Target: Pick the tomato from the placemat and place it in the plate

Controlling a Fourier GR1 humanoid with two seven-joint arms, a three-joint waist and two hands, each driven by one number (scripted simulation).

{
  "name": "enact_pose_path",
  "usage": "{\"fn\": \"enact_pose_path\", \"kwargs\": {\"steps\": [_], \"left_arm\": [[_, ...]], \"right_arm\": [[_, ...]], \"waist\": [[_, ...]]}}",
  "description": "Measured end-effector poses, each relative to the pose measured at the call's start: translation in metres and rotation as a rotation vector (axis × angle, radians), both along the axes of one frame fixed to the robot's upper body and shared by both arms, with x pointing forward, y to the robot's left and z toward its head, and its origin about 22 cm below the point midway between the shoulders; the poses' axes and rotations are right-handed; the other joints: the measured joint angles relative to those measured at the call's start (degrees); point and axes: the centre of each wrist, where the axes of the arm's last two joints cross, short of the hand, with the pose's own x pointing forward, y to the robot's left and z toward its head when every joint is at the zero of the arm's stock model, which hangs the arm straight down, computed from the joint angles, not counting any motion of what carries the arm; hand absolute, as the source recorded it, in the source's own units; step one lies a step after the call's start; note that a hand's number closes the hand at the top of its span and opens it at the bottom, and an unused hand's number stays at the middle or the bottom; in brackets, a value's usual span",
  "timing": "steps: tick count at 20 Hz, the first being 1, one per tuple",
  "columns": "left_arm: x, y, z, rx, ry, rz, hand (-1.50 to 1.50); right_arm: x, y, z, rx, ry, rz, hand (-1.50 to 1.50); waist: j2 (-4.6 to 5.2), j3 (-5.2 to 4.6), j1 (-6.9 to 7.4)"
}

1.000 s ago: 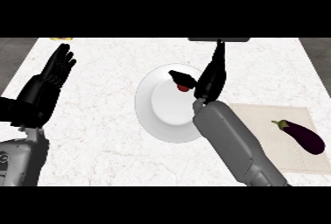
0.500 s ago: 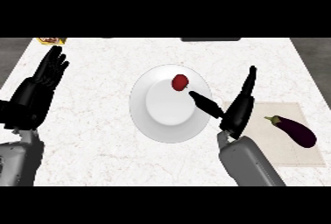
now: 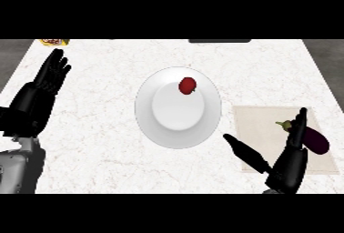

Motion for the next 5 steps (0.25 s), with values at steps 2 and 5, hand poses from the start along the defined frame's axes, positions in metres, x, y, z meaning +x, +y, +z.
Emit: {"fn": "enact_pose_path", "kwargs": {"steps": [2,5], "left_arm": [[0.001,-0.001,0.002,0.002,0.0,-0.002,0.0],[-0.002,0.001,0.0,0.002,0.001,-0.011,0.0]], "right_arm": [[-0.014,-0.014,0.003,-0.007,0.004,0.001,-1.5],[-0.03,-0.026,0.004,-0.029,0.004,-0.009,-1.5]], "waist": [[0.02,0.0,0.03],[0.05,0.0,0.15]]}}
